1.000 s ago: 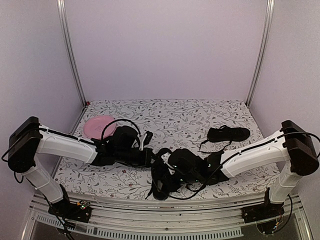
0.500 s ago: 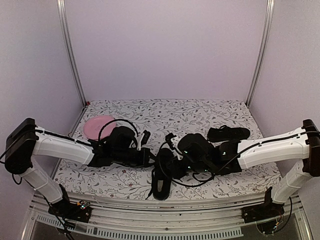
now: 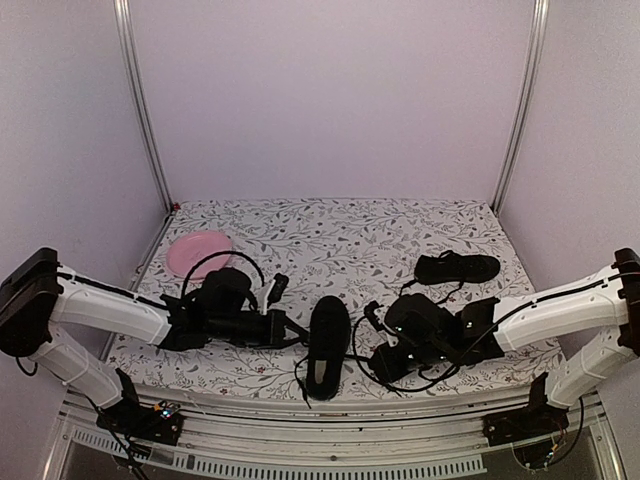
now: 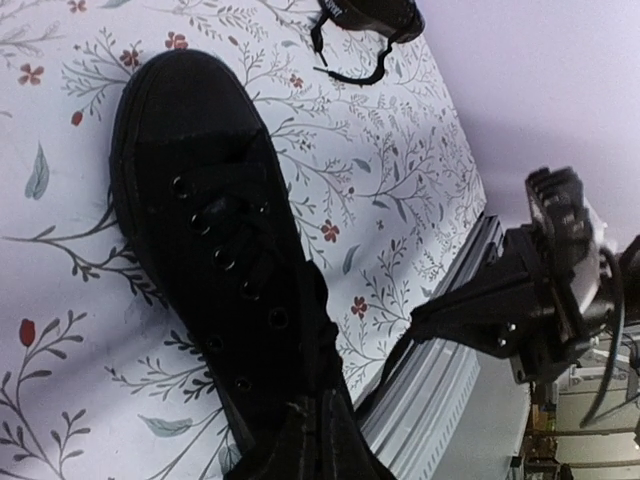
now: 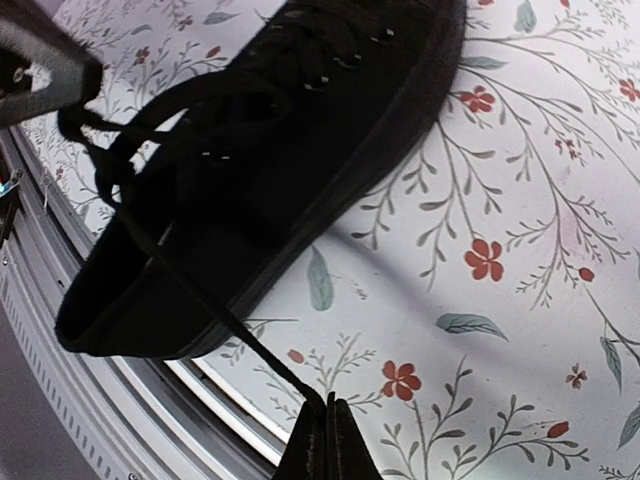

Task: Tie the shoes
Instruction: Wrap the shoelace around a loop with the shoelace.

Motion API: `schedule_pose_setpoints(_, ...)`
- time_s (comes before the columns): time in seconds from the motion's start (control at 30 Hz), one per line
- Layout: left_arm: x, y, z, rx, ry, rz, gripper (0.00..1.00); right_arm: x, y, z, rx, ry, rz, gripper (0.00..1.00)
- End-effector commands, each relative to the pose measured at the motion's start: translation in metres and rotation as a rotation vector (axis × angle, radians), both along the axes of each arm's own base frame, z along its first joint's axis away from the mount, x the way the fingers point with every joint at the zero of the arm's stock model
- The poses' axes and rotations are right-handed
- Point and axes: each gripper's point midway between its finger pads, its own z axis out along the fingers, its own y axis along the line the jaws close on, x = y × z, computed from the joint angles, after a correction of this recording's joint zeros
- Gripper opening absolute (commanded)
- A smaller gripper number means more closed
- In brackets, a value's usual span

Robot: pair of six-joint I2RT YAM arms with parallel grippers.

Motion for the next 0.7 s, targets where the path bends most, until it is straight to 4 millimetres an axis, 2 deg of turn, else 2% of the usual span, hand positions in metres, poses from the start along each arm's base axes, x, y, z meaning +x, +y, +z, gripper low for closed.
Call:
schedule_pose_setpoints(0.0, -0.016, -0.002, 0.003, -0.043, -0.004, -0.048, 0.0, 0.008, -0.007, -0.016, 0.026, 0.081, -0.074, 0.02)
schedule_pose_setpoints(0.17, -0.019, 0.0, 0.0, -0.042, -0.001, -0.05, 0.0, 0.01, -0.022, -0.039, -0.041, 0.127, -0.112, 0.02)
schedule_pose_setpoints(0.27, -0.018, 0.0, -0.001, -0.043, -0.001, -0.043, 0.0, 0.009, -0.027, -0.045, -0.066, 0.135, -0.122, 0.02)
schedule_pose_setpoints(0.53, -0.026, -0.008, 0.009, -0.081, -0.046, -0.106, 0.0, 0.016, -0.033, -0.038, -0.063, 0.12, -0.16, 0.02)
schedule_pose_setpoints(0.67, -0.04, -0.015, 0.004, -0.053, -0.061, -0.195, 0.0, 0.019, -0.013, -0.014, 0.045, 0.082, -0.097, 0.02)
